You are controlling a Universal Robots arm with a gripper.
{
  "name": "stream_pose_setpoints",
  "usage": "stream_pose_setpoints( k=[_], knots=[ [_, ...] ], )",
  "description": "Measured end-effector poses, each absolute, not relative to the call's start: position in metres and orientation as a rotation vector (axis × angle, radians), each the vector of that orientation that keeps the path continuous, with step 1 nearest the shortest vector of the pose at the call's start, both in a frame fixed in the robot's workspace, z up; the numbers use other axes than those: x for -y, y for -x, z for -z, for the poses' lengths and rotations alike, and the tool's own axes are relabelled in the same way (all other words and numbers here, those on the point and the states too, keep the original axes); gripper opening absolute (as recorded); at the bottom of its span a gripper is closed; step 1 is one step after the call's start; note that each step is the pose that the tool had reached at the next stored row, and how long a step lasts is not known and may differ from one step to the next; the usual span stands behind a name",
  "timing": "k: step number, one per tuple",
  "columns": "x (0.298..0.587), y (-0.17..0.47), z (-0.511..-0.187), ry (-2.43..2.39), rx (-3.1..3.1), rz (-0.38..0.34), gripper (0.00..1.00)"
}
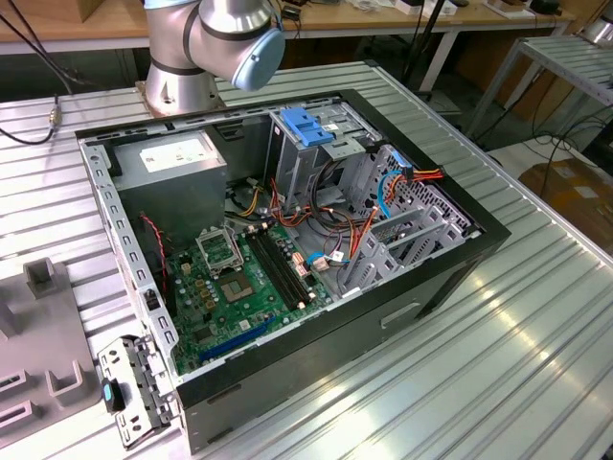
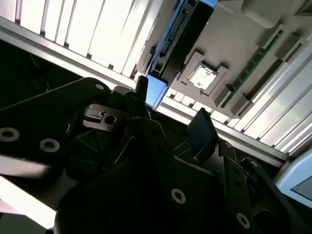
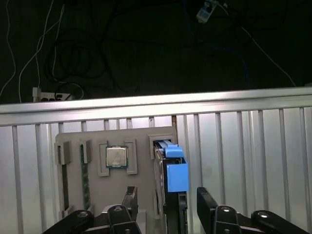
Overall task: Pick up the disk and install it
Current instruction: 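Pick up the disk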
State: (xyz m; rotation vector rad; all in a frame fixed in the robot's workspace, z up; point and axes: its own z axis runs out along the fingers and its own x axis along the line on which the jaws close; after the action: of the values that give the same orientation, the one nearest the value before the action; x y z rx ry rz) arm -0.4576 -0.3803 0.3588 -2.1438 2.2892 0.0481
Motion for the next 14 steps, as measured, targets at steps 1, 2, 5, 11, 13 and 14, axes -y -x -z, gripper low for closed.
stream_pose_setpoints(
  k=[1, 2, 5, 11, 13, 14],
  knots=[
    [0.38, 0.458, -0.357, 2.146, -2.287, -0.048, 0.6],
    [0.38, 0.458, -0.355, 2.147, -2.286, -0.048, 0.6],
    [0.38, 0.459, -0.349, 2.15, -2.283, -0.048, 0.6],
    [0.378, 0.461, -0.338, 2.152, -2.279, -0.051, 0.6],
    [0.378, 0.461, -0.335, 2.152, -2.279, -0.052, 0.6],
    [0.378, 0.462, -0.332, 2.152, -2.278, -0.052, 0.6]
  ],
)
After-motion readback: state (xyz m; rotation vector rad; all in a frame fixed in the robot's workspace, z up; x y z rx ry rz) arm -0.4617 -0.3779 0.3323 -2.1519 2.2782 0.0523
